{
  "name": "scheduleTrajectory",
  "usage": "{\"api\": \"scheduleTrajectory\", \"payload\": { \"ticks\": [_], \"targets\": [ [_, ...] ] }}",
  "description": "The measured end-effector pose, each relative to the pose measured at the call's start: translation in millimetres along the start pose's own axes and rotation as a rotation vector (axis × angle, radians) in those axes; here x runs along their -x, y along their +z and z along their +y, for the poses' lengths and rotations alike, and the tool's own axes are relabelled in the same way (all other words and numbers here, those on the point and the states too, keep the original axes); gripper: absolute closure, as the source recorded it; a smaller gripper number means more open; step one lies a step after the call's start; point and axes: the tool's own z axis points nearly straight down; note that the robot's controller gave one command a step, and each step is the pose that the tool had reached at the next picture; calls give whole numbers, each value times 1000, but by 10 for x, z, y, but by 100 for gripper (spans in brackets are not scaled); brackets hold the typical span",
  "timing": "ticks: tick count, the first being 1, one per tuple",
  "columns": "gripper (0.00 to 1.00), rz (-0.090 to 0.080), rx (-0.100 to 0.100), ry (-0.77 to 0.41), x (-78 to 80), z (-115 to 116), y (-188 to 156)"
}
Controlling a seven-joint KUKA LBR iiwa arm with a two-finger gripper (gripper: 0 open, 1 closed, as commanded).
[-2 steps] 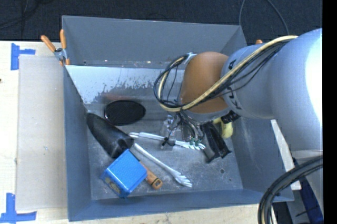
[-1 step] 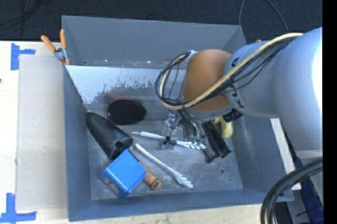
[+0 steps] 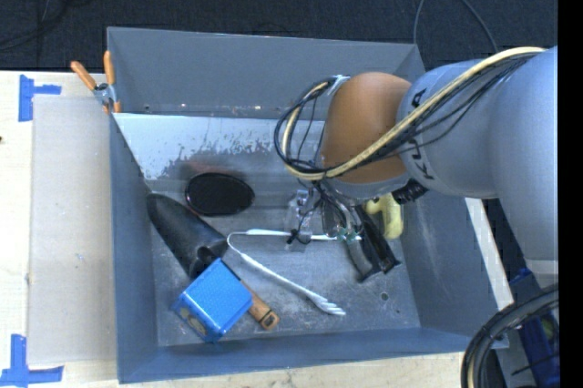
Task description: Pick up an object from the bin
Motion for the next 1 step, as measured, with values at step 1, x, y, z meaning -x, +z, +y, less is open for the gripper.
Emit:
{"api": "scheduleTrajectory", "payload": {
  "ticks": [1],
  "targets": [
    [100,2,-1,0,-5,-3,-350]
  ]
}}
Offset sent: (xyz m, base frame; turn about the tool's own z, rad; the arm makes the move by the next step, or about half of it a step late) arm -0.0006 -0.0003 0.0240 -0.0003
